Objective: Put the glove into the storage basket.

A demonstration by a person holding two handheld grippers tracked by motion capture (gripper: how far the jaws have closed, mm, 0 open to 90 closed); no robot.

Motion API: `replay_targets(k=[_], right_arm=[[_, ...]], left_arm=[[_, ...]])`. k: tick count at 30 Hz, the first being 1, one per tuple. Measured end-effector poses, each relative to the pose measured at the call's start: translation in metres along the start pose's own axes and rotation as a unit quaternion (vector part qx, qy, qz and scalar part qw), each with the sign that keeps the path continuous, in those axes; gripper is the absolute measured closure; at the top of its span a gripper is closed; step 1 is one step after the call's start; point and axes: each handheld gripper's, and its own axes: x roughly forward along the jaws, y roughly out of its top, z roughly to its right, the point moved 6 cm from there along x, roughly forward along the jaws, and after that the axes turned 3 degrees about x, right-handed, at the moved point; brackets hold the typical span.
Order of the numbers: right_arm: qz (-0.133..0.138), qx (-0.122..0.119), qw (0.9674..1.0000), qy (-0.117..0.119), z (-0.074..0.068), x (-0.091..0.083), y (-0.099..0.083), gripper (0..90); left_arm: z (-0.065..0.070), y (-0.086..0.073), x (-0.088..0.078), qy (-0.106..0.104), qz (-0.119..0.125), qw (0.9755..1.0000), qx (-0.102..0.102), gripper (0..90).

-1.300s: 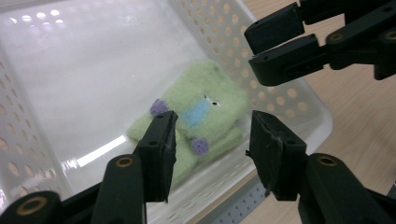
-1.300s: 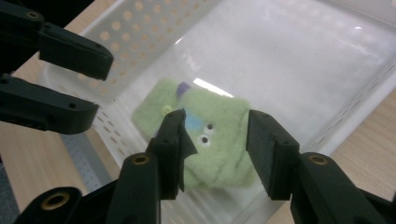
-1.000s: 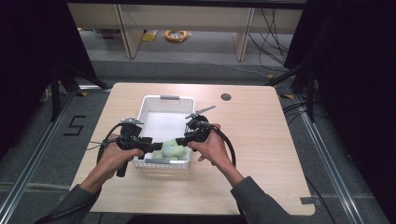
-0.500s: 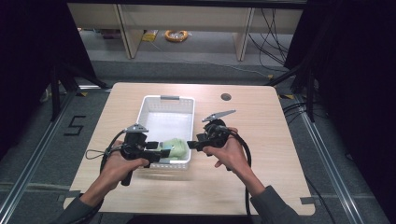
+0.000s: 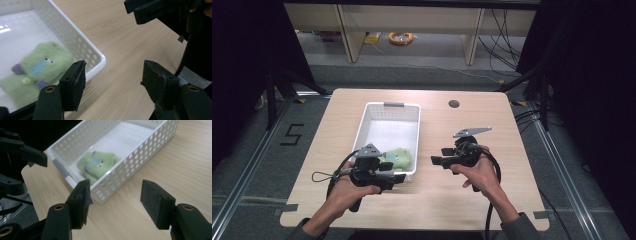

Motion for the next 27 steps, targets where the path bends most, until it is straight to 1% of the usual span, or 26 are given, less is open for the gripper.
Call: replay_targets(k=[1, 2, 3, 4, 5, 6, 8, 9, 10, 11, 13, 14, 15, 16, 17, 18, 19, 20, 21, 22, 24, 25, 26, 27], right_arm=[[0.005, 0.001, 1.0000, -0.005, 0.004, -0.006, -0.006, 40.6], [0.004, 0.012, 0.9999, 0.001, 0.003, -0.007, -0.009, 40.4], [0.012, 0.002, 0.9999, 0.004, 0.007, -0.008, -0.011, 40.0], [0.016, 0.005, 0.9999, 0.002, 0.008, -0.010, -0.013, 39.6], [0.018, 0.010, 0.9998, 0.004, 0.008, -0.012, -0.016, 39.3], [0.018, 0.017, 0.9997, 0.006, 0.008, -0.013, -0.019, 39.1], [0.020, 0.015, 0.9997, 0.003, 0.011, -0.016, -0.023, 38.2], [0.021, 0.022, 0.9995, 0.006, 0.010, -0.017, -0.026, 37.6], [0.023, 0.014, 0.9996, 0.004, 0.013, -0.017, -0.027, 37.2], [0.021, 0.024, 0.9995, 0.004, 0.012, -0.018, -0.030, 36.8], [0.025, 0.029, 0.9992, 0.005, 0.012, -0.021, -0.033, 35.6], [0.030, 0.014, 0.9995, 0.000, 0.015, -0.021, -0.033, 35.1], [0.031, 0.020, 0.9993, 0.002, 0.014, -0.022, -0.035, 34.7], [0.031, 0.020, 0.9993, 0.002, 0.014, -0.022, -0.035, 34.7], [0.040, 0.004, 0.9992, -0.001, 0.016, -0.024, -0.036, 32.9], [0.041, 0.011, 0.9991, 0.003, 0.015, -0.025, -0.038, 31.6], [0.045, 0.013, 0.9989, 0.008, 0.014, -0.026, -0.039, 31.3], [0.055, 0.009, 0.9984, 0.009, 0.015, -0.026, -0.040, 31.3], [0.059, 0.011, 0.9982, 0.008, 0.015, -0.027, -0.042, 30.7], [0.055, 0.019, 0.9983, 0.010, 0.014, -0.027, -0.044, 29.0], [0.055, 0.020, 0.9982, 0.013, 0.014, -0.027, -0.045, 27.6], [0.062, 0.017, 0.9979, 0.010, 0.017, -0.027, -0.048, 23.2], [0.061, 0.022, 0.9978, 0.012, 0.015, -0.027, -0.049, 18.9], [0.061, 0.009, 0.9980, 0.017, 0.016, -0.027, -0.051, 16.4]], left_arm=[[0.005, -0.002, 0.002, -0.001, 0.003, 1.0000, 0.002, 35.0], [0.005, -0.002, 0.002, -0.001, 0.003, 1.0000, 0.002, 34.9], [0.009, -0.005, 0.005, -0.008, 0.001, 0.9999, 0.007, 34.7], [0.009, -0.005, 0.005, -0.008, 0.001, 0.9999, 0.007, 34.2], [0.013, -0.007, 0.009, -0.009, 0.002, 0.9999, 0.011, 33.6], [0.014, -0.008, 0.010, -0.014, -0.004, 0.9998, 0.012, 33.3], [0.015, -0.010, 0.012, -0.015, -0.006, 0.9998, 0.012, 33.2], [0.017, -0.012, 0.015, -0.019, -0.010, 0.9997, 0.014, 33.1], [0.018, -0.012, 0.016, -0.021, -0.010, 0.9996, 0.013, 33.0], [0.018, -0.013, 0.017, -0.015, -0.007, 0.9998, 0.014, 32.9], [0.019, -0.014, 0.018, -0.015, -0.006, 0.9997, 0.017, 32.3], [0.019, -0.014, 0.019, -0.016, -0.006, 0.9997, 0.017, 31.9], [0.020, -0.014, 0.020, -0.018, -0.003, 0.9997, 0.017, 31.7], [0.020, -0.014, 0.020, -0.018, -0.003, 0.9997, 0.017, 31.2], [0.021, -0.016, 0.021, -0.018, -0.004, 0.9997, 0.016, 30.4], [0.021, -0.016, 0.021, -0.018, -0.004, 0.9997, 0.016, 29.6], [0.022, -0.019, 0.023, -0.023, -0.001, 0.9995, 0.021, 28.3], [0.022, -0.019, 0.023, -0.023, -0.001, 0.9995, 0.021, 26.4], [0.023, -0.021, 0.026, -0.022, 0.003, 0.9995, 0.022, 24.6], [0.023, -0.023, 0.027, -0.030, 0.000, 0.9992, 0.026, 23.5], [0.023, -0.025, 0.028, -0.030, -0.002, 0.9991, 0.029, 20.4], [0.024, -0.028, 0.029, -0.030, 0.004, 0.9991, 0.030, 19.2], [0.024, -0.028, 0.029, -0.030, 0.004, 0.9991, 0.030, 18.3], [0.025, -0.033, 0.032, -0.031, 0.006, 0.9991, 0.030, 15.7]])
